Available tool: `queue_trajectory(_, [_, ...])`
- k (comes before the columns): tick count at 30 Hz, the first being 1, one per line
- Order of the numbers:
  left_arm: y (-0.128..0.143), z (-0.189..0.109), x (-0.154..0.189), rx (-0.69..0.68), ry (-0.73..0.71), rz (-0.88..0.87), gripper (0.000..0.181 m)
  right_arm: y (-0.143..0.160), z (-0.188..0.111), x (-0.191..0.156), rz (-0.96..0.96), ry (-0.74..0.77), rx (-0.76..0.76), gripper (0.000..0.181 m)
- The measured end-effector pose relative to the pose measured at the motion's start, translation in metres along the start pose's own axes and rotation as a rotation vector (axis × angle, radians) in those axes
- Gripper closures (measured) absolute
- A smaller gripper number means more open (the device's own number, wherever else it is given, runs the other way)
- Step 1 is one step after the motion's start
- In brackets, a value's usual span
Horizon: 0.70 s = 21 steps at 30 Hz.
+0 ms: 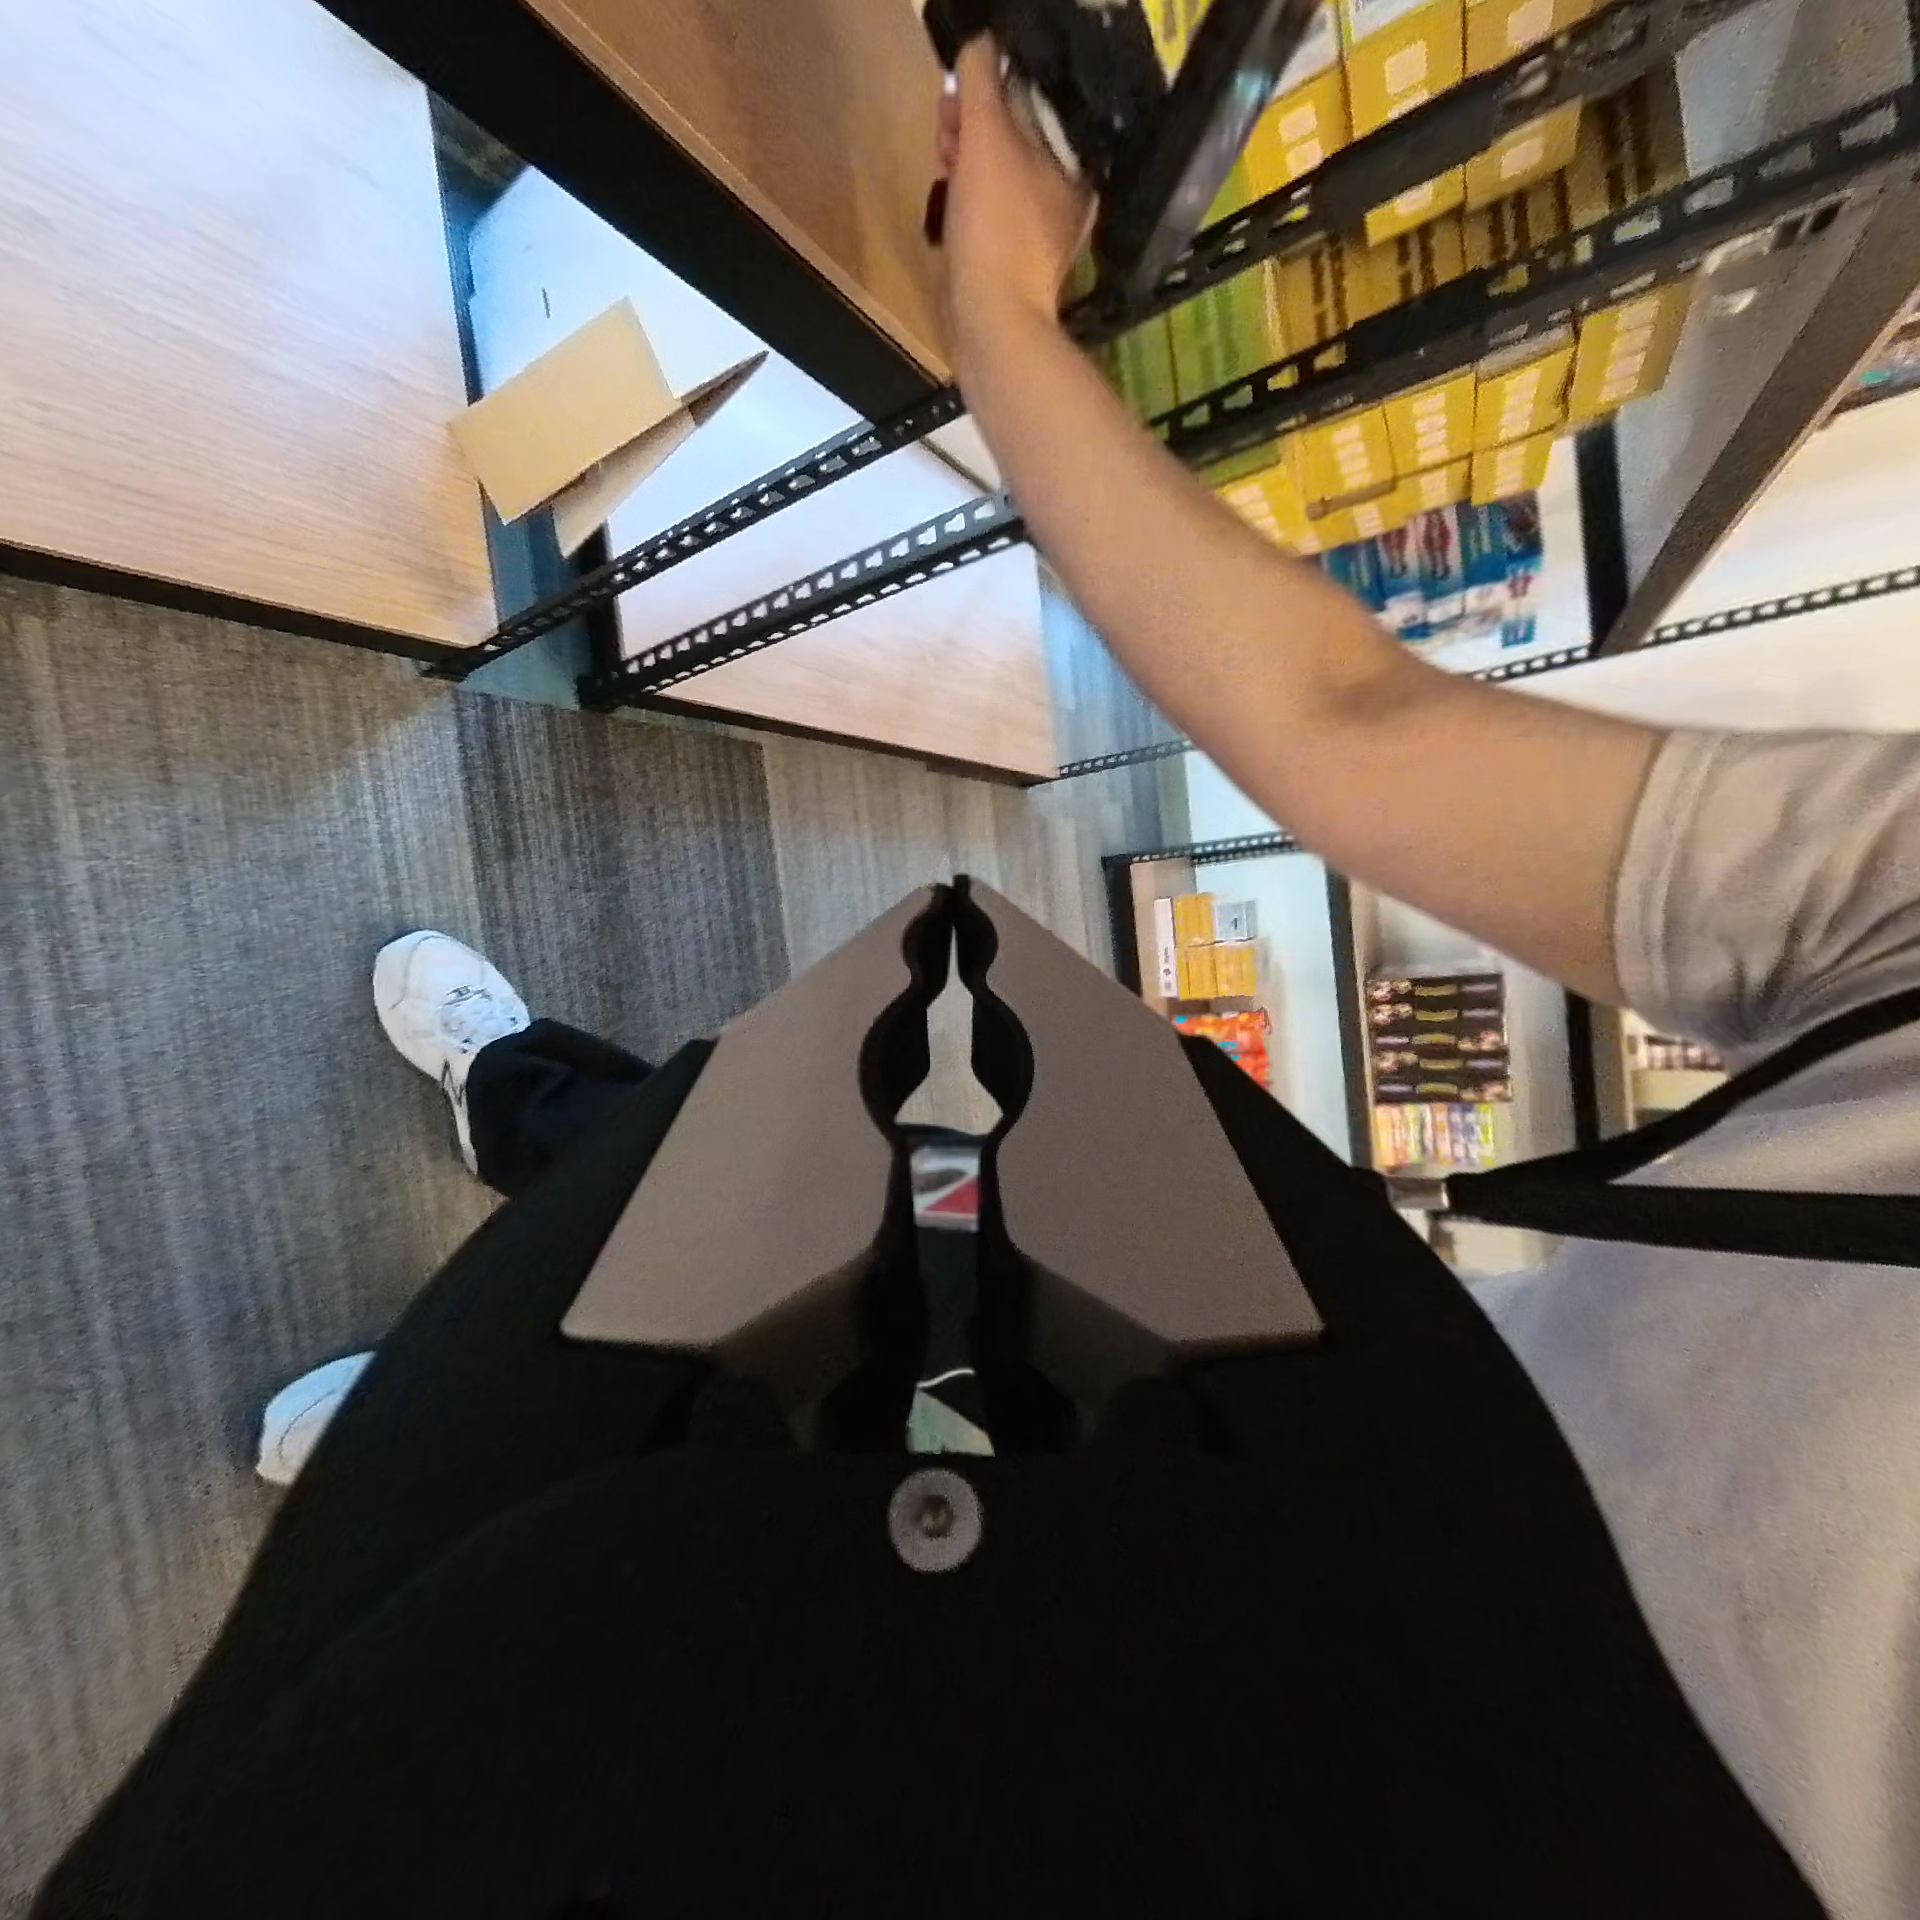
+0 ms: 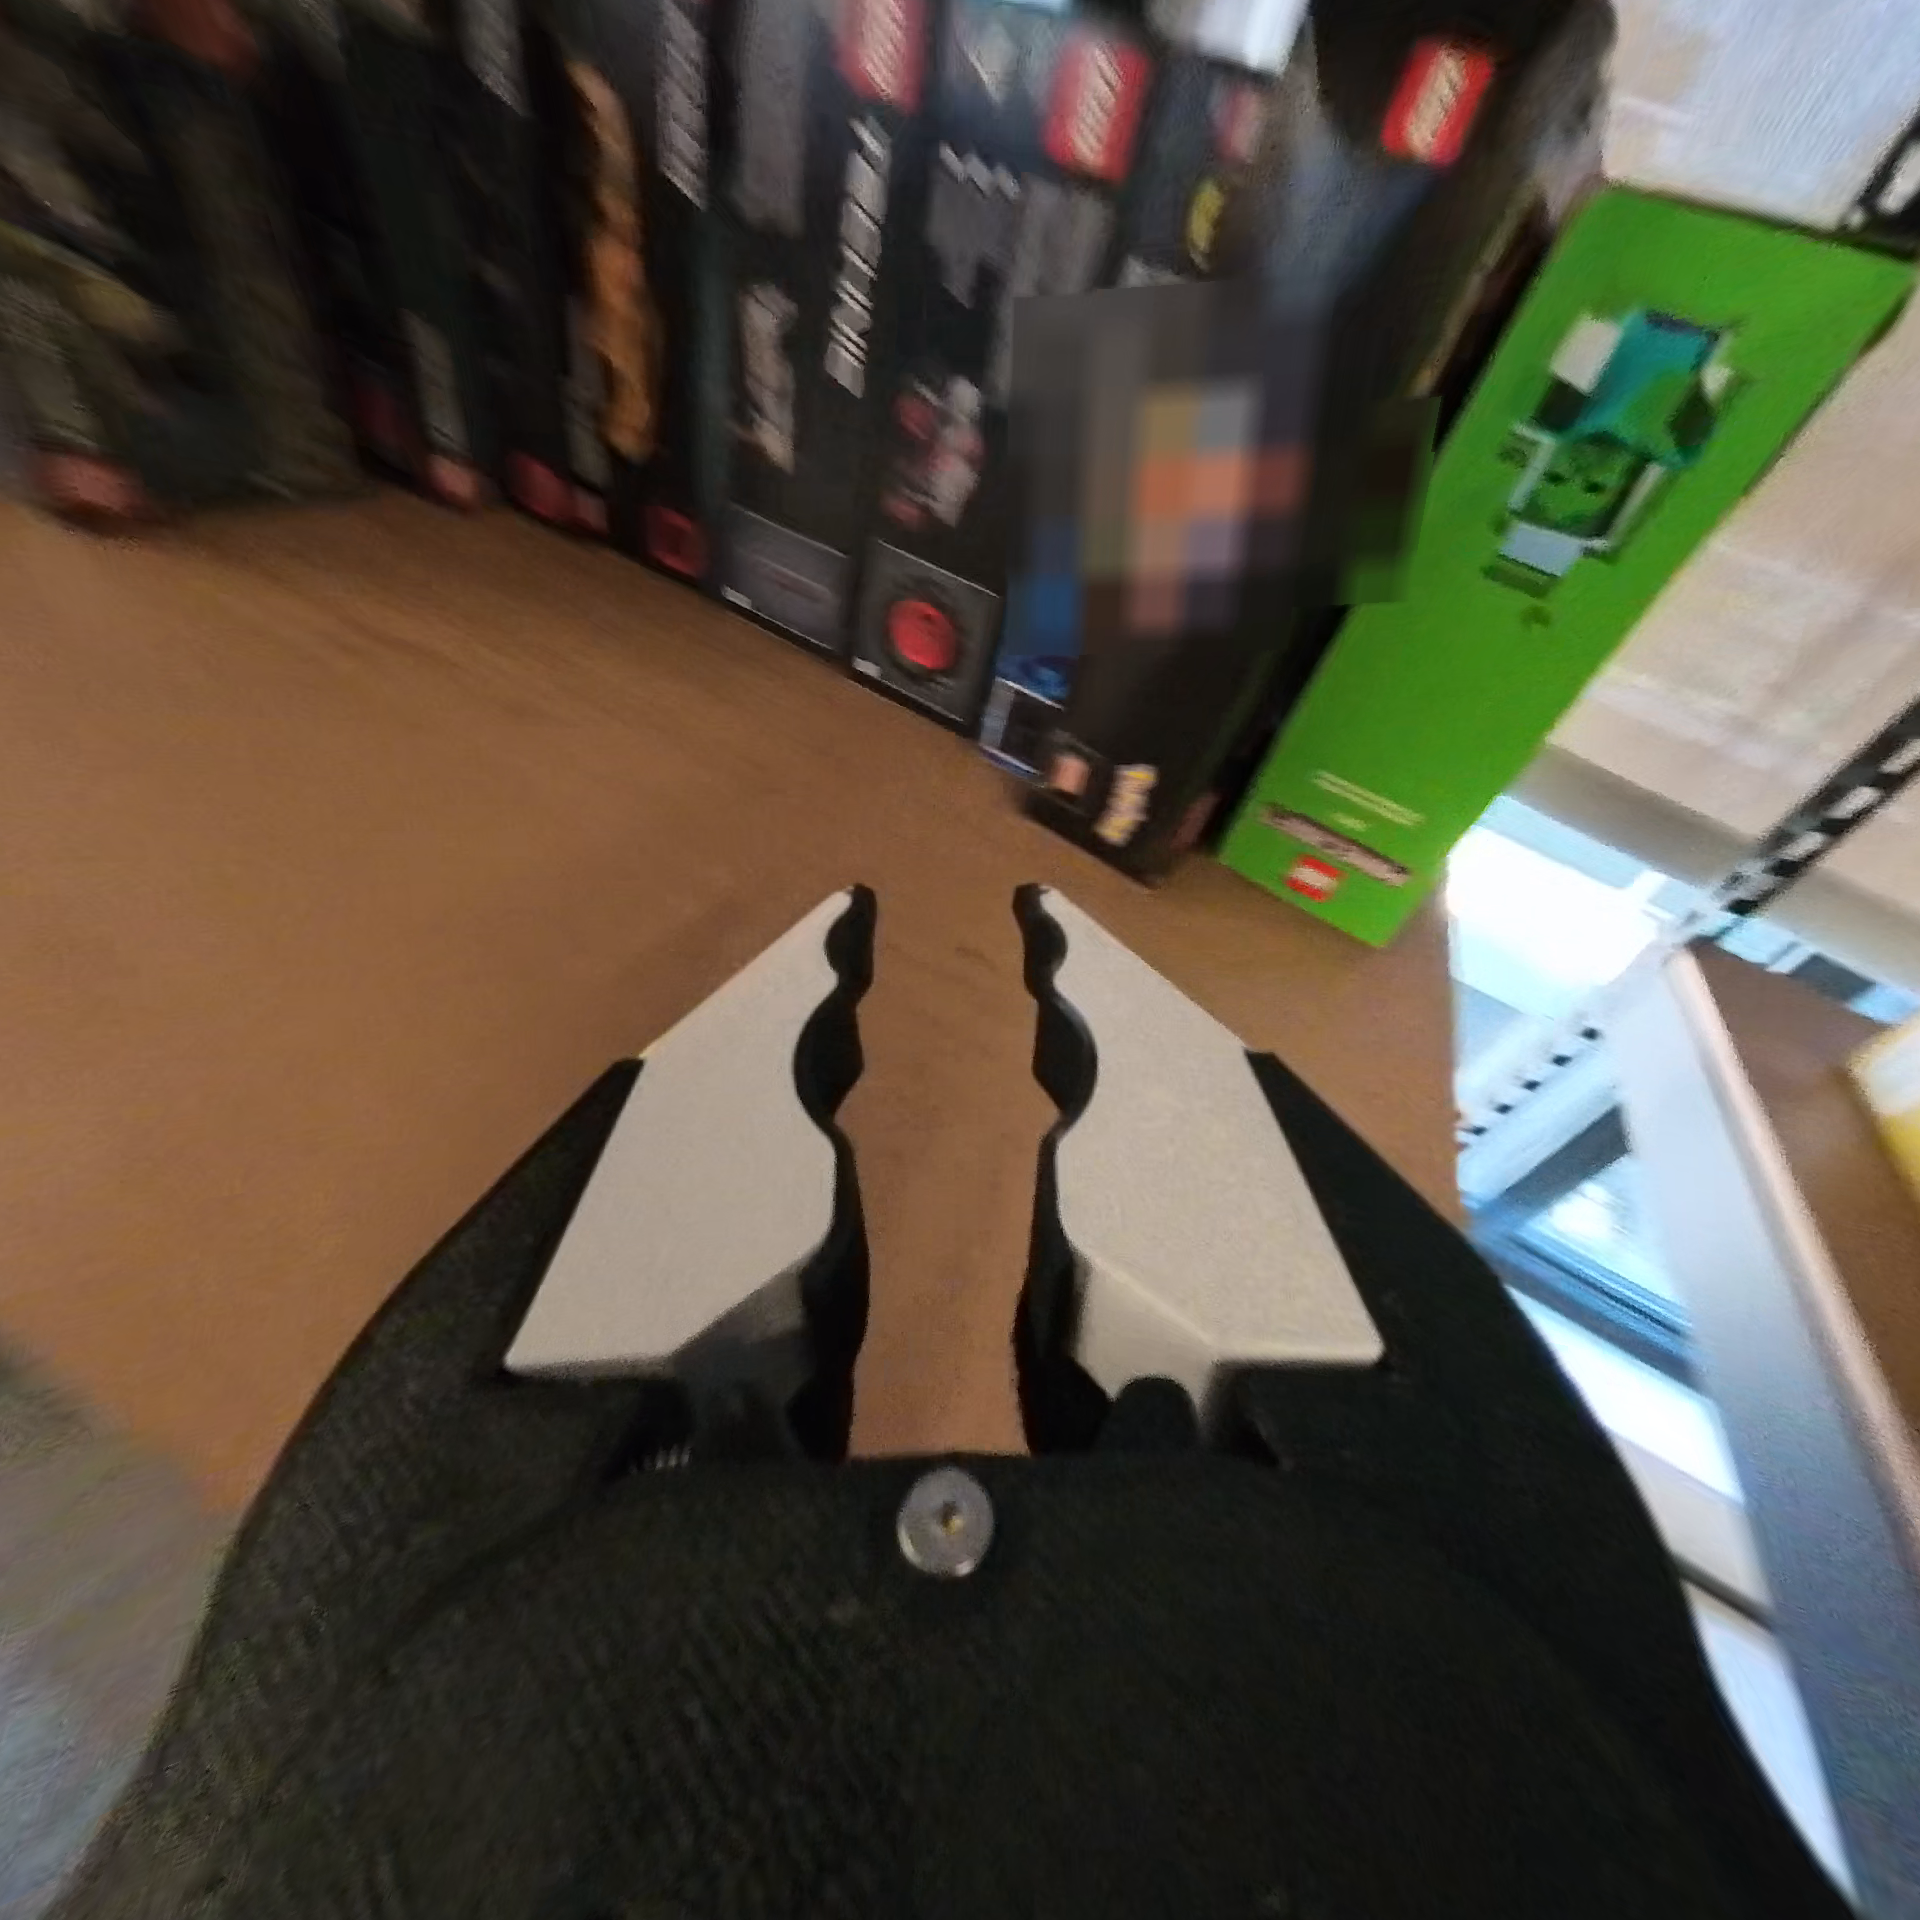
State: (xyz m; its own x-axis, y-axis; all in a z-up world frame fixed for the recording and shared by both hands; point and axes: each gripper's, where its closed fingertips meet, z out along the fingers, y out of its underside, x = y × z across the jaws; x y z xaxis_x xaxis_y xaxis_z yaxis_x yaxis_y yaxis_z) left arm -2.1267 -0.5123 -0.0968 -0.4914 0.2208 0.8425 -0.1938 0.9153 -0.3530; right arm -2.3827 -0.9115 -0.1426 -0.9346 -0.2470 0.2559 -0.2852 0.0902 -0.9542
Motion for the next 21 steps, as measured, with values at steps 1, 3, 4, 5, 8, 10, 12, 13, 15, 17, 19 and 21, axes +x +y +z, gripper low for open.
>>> queue_trajectory(1, [0.004, -0.007, 0.002, -0.001, -0.004, 0.012, 0.181, -0.005, -0.024, -0.022, 0.026, -0.04, 0.033, 0.157])
queue_trajectory(3, [0.011, -0.017, 0.003, 0.002, -0.018, 0.036, 0.181, -0.006, -0.074, -0.066, 0.083, -0.124, 0.071, 0.164])
queue_trajectory(4, [0.014, -0.02, 0.001, 0.01, -0.03, 0.049, 0.181, 0.0, -0.097, -0.086, 0.111, -0.166, 0.071, 0.165])
queue_trajectory(5, [0.017, -0.022, -0.003, 0.021, -0.041, 0.056, 0.181, 0.011, -0.12, -0.105, 0.133, -0.196, 0.055, 0.168])
queue_trajectory(8, [0.02, -0.017, -0.005, 0.057, -0.023, 0.029, 0.181, 0.047, -0.179, -0.153, 0.079, -0.285, -0.014, 0.171])
queue_trajectory(10, [0.016, -0.008, 0.005, 0.089, 0.02, 0.022, 0.181, 0.058, -0.21, -0.165, -0.026, -0.303, -0.026, 0.175])
queue_trajectory(12, [0.011, 0.003, 0.016, 0.107, 0.03, 0.071, 0.181, 0.06, -0.231, -0.164, -0.067, -0.324, -0.022, 0.176])
queue_trajectory(13, [0.009, 0.009, 0.02, 0.106, 0.022, 0.104, 0.181, 0.058, -0.238, -0.158, -0.07, -0.329, -0.015, 0.177])
queue_trajectory(15, [0.007, 0.022, 0.028, 0.099, 0.009, 0.156, 0.181, 0.054, -0.245, -0.138, -0.075, -0.307, -0.006, 0.178])
queue_trajectory(17, [0.005, 0.034, 0.038, 0.091, 0.024, 0.181, 0.181, 0.051, -0.247, -0.111, -0.071, -0.256, 0.002, 0.178])
queue_trajectory(19, [0.003, 0.045, 0.047, 0.083, 0.033, 0.2, 0.181, 0.048, -0.249, -0.083, -0.029, -0.208, 0.007, 0.178])
queue_trajectory(21, [0.002, 0.055, 0.054, 0.08, 0.043, 0.215, 0.181, 0.048, -0.254, -0.06, 0.016, -0.17, 0.01, 0.179])
